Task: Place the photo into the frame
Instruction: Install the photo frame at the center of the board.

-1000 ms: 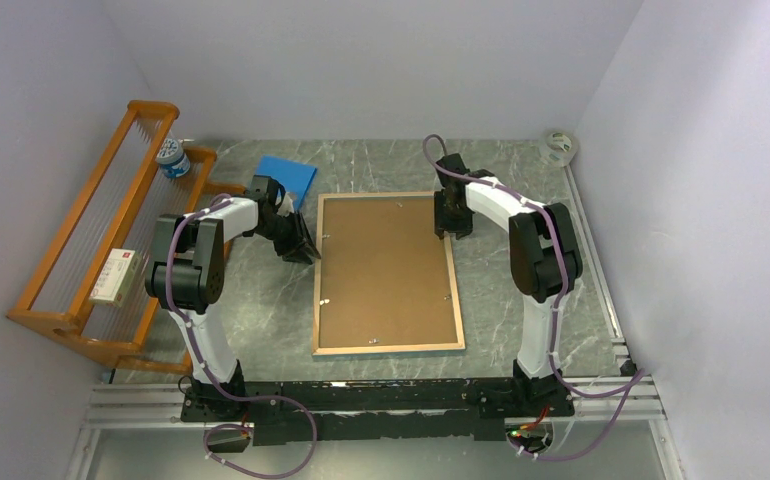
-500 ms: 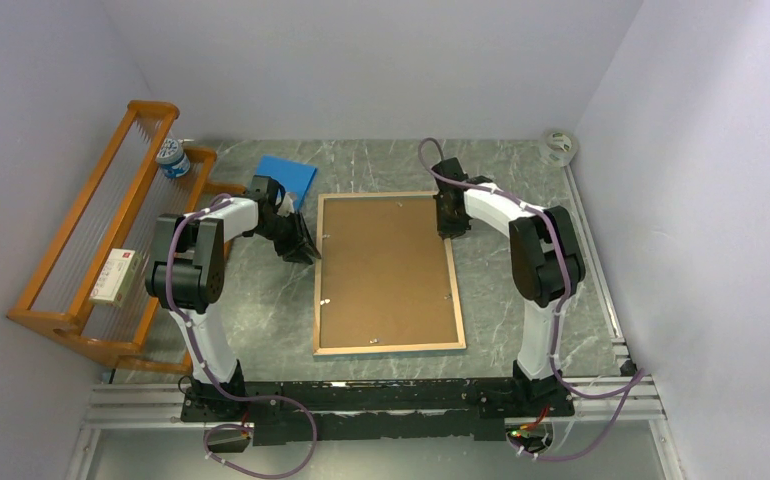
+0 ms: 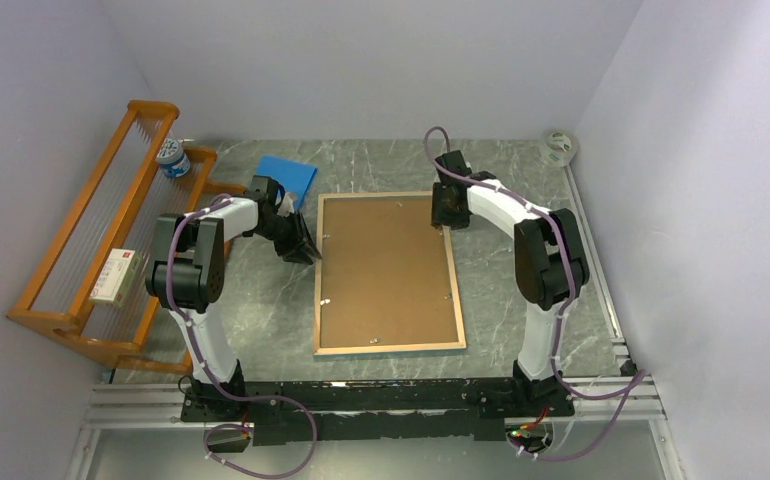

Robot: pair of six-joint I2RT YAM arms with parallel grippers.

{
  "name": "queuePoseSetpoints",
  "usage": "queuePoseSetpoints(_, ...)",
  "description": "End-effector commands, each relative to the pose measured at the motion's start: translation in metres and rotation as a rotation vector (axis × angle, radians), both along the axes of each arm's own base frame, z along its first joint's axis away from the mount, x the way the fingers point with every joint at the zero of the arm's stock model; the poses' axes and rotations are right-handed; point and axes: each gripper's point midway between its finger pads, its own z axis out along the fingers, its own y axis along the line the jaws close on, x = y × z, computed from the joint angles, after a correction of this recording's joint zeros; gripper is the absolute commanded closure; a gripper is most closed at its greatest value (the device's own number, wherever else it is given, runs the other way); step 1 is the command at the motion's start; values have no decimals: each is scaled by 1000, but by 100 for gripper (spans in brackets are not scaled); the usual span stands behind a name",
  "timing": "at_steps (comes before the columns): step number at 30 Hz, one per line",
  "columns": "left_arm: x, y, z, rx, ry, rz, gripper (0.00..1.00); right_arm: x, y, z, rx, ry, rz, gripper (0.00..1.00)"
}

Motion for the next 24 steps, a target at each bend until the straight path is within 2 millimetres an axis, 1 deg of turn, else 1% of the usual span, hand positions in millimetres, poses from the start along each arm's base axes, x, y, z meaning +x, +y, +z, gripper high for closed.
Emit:
queuePoseSetpoints(1,-2,0,-10,12,23,3,62,27,42,48,191,-121,25,55)
queuePoseSetpoints(3,-2,0,-10,9,25,2,62,32,63,51,275,-119,45,58)
queuePoseSetpoints(6,-3,-1,-10,1,28,-1,63,42,95,55,390,-138,73,66)
queuePoseSetpoints(8,-3,-3,-10,-5,31,-3,64,49,112,57,443,-156,75,70)
queuePoseSetpoints(11,-4,-2,-12,-3,30,-3,64,63,130,55,509,-188,58,73)
queuePoseSetpoints(15,-7,-4,-14,-18,21,4,63,82,137,46,532,-214,3,75)
queuePoseSetpoints(18,-8,-5,-16,-26,19,3,63,92,138,37,517,-211,-9,75)
queuePoseSetpoints(20,-9,-4,-17,-16,19,1,64,94,139,27,499,-198,-3,75)
queuePoseSetpoints(24,-9,-1,-16,-2,10,-3,66,96,130,12,434,-200,-4,75)
